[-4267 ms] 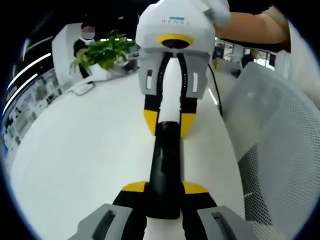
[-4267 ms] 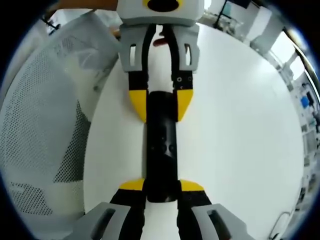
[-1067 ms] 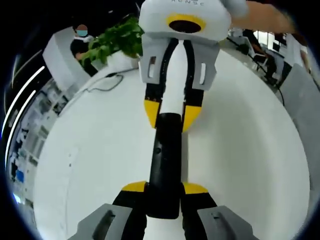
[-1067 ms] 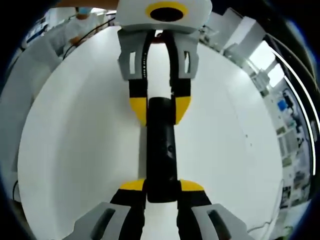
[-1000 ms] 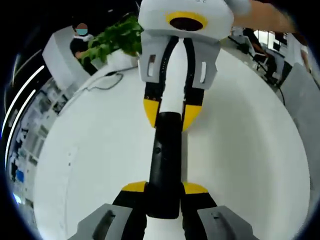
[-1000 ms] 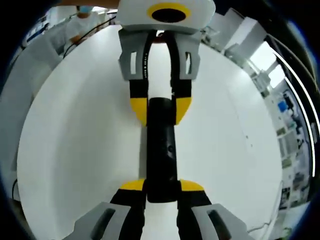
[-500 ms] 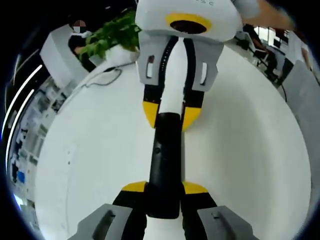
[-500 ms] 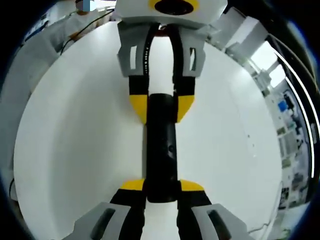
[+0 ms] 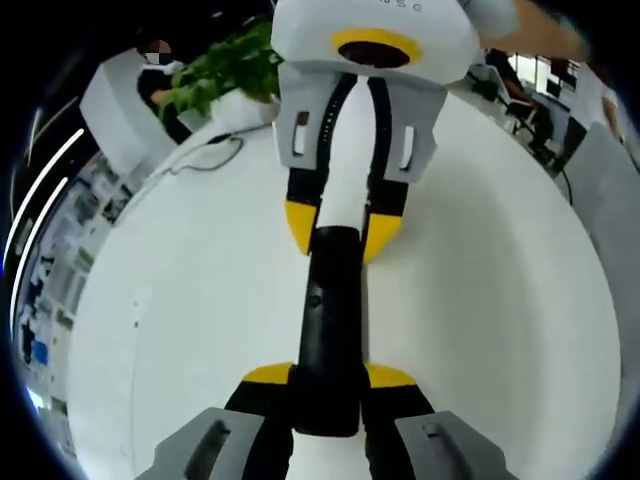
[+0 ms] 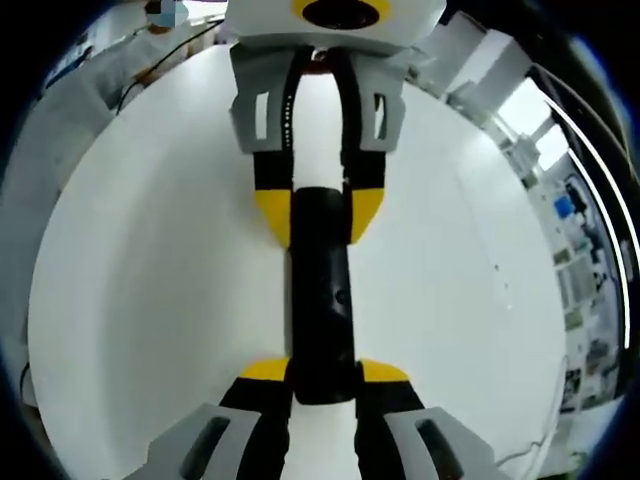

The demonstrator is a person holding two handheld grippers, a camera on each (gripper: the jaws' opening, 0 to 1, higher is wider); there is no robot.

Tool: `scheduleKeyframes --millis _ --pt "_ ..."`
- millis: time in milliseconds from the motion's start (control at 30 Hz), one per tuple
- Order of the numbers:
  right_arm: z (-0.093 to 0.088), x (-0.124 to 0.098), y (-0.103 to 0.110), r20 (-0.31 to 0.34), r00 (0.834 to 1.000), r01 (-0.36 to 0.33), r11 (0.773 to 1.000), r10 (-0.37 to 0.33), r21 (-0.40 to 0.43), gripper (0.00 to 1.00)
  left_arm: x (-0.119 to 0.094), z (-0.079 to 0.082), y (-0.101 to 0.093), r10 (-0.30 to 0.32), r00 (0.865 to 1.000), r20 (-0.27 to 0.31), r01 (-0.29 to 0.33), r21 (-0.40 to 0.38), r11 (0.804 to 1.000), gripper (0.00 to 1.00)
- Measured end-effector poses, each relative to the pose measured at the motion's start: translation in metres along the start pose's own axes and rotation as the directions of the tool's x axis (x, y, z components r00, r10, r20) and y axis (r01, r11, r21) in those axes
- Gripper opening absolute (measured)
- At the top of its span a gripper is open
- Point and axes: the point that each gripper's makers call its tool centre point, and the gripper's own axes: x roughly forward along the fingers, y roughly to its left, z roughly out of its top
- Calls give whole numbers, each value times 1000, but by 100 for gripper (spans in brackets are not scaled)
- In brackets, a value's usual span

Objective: Press the specified remote control buttons in sequence, fully releasing each button before pressing the next.

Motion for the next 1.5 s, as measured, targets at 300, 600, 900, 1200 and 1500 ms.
scheduleKeyframes --millis 300,600,900,1200,1500 --pt "-2 2 -1 8 1000 6 999 -6 37 20 -1 2 0 17 1000 -19 -17 28 999 23" --pt "-2 3 -6 33 998 53 998 -54 39 23 -4 3 0 58 997 -43 -57 37 998 26" --pt "3 -6 -6 141 986 68 982 -94 179 29 -10 3 0 77 997 26 -74 -100 992 35" --pt "7 -21 -3 215 966 80 954 -147 289 30 -34 8 -7 138 981 137 -107 -215 971 36" --pt "10 -41 7 258 946 93 925 -198 370 30 -58 12 -11 227 947 229 -143 -334 932 40"
